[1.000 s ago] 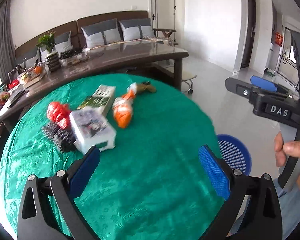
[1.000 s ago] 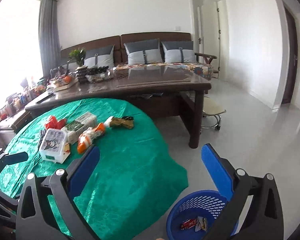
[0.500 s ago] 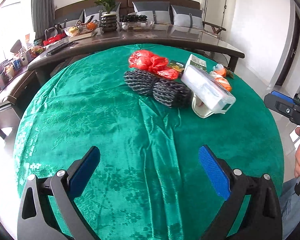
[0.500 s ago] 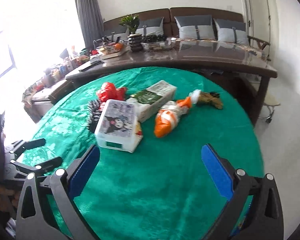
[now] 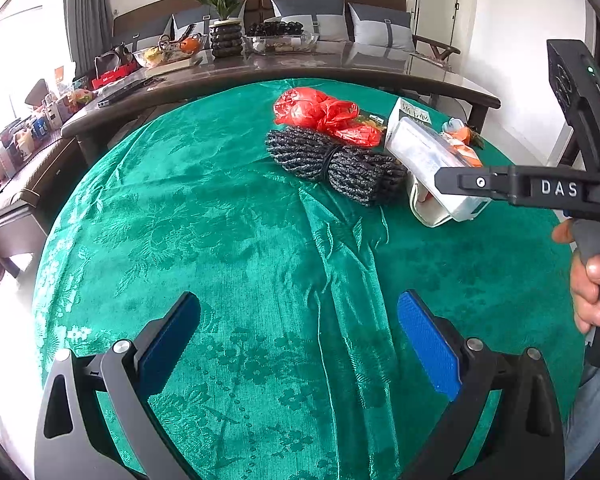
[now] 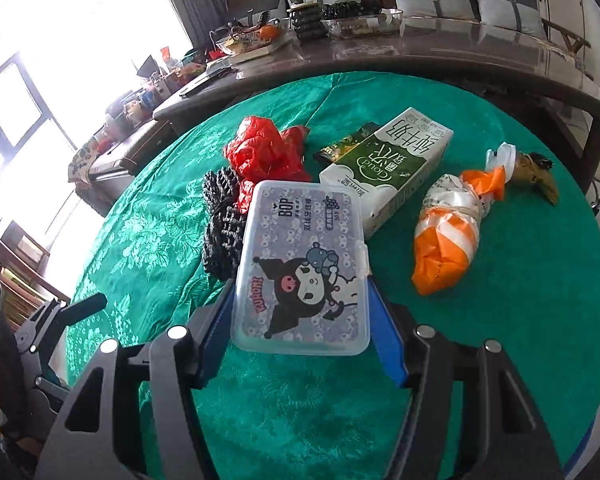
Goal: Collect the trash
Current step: 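Grasp the clear cartoon box with the right tool while the left tool grasps the black mesh bundle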
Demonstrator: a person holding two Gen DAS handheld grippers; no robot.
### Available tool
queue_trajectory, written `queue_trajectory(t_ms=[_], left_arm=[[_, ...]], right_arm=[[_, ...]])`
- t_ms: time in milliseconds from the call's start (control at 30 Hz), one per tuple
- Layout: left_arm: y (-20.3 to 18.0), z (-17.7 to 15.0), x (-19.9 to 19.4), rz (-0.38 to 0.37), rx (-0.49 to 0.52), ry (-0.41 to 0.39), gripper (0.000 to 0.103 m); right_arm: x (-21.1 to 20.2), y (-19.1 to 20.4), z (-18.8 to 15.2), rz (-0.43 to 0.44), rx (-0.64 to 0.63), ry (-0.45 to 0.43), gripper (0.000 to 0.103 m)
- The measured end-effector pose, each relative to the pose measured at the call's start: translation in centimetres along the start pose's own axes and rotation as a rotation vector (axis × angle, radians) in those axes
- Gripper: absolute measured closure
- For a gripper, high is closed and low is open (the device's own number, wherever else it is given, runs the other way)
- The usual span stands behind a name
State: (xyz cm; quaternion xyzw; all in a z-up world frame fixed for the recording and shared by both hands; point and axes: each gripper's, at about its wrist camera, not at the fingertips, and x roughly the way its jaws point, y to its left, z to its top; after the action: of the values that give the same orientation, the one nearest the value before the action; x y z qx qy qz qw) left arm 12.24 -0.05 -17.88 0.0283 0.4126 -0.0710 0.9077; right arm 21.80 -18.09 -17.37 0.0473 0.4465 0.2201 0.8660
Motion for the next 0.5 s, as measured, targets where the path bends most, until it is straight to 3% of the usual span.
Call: queue_trajectory(t_ms=[133,300,400,500], left_arm=[[-0.3,1.2,0.7,-0.035,-0.019,0.002,0.005],[-0.2,5.8,2.2,-0.082,-0.105,-0.043,0.005],[-0.3,8.5,5.3,-0.076,-0.165,0.003,0.005],[0.0,9.6,7.9,-0.071,-0.234,0.069,0.005]], right_arm=[[-3.4,-1.7,-0.6,-0.026,0.027,-0.06,0.043],[-5.9,-4.5,-1.9,-0.154,0.041,-0.087,0.043],[-5.6,-6.1,-3.2,-0.261,0.028,-0.05,0.043],[-5.3,-7.0,-4.1,-0.279,0.031,-0.036,0.043]])
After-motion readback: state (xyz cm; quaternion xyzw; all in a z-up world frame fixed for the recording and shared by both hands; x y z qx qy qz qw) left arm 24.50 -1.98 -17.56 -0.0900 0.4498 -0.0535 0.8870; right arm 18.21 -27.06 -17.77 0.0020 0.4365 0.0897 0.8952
